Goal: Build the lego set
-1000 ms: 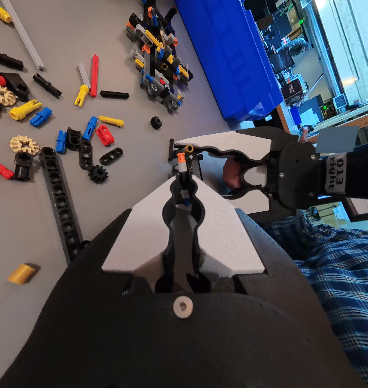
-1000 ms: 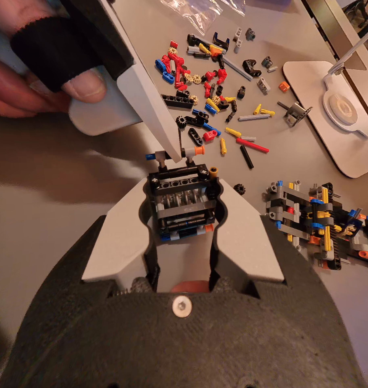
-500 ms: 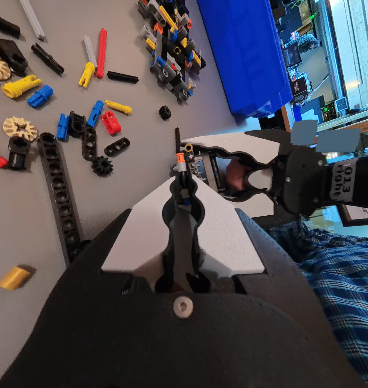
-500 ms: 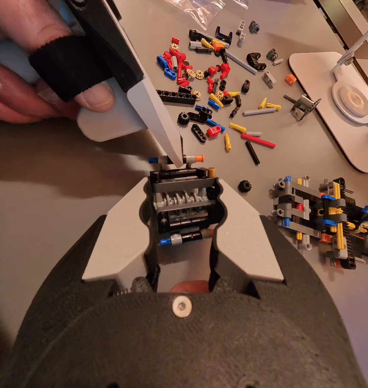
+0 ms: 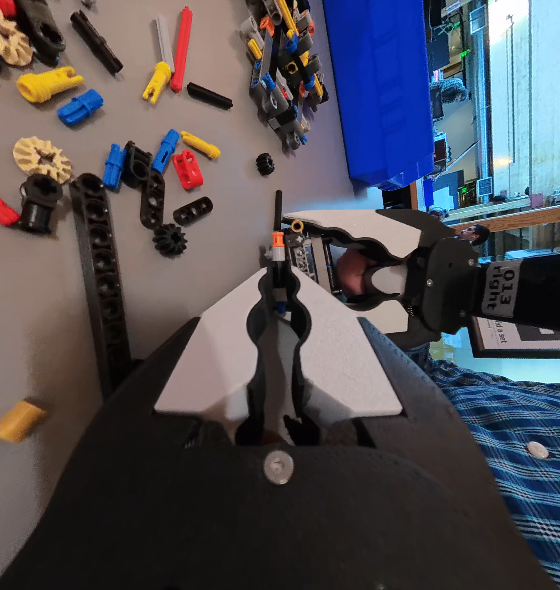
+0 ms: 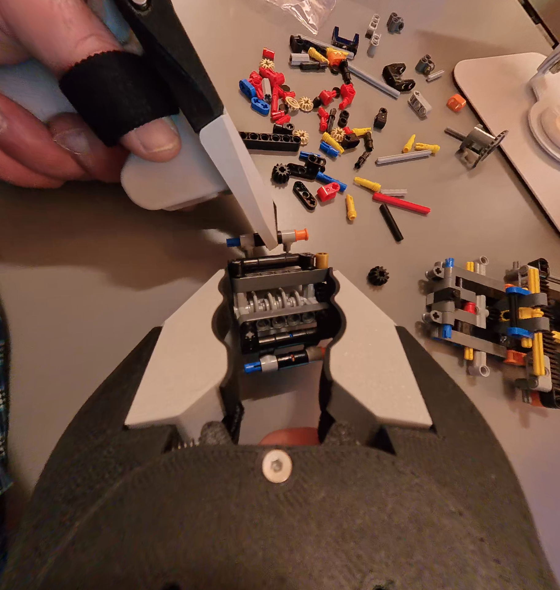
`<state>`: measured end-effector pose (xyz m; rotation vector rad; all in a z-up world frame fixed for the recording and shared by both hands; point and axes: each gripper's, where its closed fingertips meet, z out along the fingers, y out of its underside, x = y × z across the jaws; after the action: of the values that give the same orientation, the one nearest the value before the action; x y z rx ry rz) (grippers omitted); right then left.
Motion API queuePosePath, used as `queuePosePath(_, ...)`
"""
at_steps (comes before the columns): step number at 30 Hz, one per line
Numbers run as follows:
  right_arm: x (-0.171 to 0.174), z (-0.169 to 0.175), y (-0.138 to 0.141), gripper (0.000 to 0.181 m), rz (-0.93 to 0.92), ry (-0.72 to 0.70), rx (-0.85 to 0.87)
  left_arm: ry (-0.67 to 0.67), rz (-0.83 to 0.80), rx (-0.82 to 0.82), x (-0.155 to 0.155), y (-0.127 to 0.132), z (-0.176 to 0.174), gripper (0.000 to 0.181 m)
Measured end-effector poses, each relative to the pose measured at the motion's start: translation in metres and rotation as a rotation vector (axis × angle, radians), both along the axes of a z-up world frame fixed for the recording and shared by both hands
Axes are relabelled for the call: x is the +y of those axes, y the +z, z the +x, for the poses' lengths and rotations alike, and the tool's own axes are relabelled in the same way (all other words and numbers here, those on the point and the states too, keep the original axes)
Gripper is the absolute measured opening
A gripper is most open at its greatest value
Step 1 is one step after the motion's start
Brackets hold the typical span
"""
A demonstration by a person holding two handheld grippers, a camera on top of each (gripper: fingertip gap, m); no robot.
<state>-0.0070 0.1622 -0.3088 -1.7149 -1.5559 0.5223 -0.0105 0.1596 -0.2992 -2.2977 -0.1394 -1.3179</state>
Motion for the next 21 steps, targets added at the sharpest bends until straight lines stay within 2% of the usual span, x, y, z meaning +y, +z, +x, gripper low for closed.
queuePosePath(9,-0.001,0.002,0.000,0.057,-0.009,0.005,0.006,0.012,-0.031,-0.133,-0.002,0.008,0.003,0.005)
queuePosePath(17,-0.001,0.012,0.000,0.057,-0.014,0.005,-0.005,-0.013,-0.030,-0.134,-0.003,0.007,0.008,0.005)
queuePosePath(21,0.000,0.018,0.005,0.074,0.011,0.024,-0.034,-0.017,-0.027,-0.138,-0.003,0.008,0.010,0.005)
